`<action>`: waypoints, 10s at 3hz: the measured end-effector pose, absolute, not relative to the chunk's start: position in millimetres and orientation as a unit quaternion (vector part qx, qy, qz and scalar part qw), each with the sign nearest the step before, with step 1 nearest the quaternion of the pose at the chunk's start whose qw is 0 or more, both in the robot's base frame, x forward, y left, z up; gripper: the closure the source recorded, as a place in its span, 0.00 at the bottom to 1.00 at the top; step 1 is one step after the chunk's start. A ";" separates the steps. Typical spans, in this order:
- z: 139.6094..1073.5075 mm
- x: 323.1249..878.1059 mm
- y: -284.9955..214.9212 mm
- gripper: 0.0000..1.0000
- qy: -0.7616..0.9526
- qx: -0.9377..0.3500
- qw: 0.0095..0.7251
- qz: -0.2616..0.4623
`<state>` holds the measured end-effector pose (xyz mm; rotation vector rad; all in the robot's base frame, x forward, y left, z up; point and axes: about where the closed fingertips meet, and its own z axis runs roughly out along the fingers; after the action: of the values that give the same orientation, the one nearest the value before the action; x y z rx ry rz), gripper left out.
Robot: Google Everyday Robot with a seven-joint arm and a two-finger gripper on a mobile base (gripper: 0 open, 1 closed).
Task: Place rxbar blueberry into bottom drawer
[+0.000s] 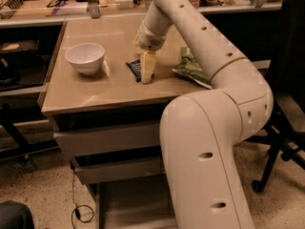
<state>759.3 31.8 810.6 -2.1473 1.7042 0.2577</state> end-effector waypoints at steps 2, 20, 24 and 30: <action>809.3 760.8 33.4 0.42 0.607 -0.765 0.195 0.091; 846.4 529.3 -21.3 1.00 0.761 -0.621 0.172 0.078; 712.4 488.8 -37.4 1.00 0.810 -0.549 0.123 0.164; 501.9 481.8 -43.4 1.00 0.877 -0.385 0.201 0.204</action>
Offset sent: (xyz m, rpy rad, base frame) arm 0.0015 0.0016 -0.0013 0.0022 -0.0028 -0.0006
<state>481.8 -43.4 501.9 -1.0767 2.4515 0.5710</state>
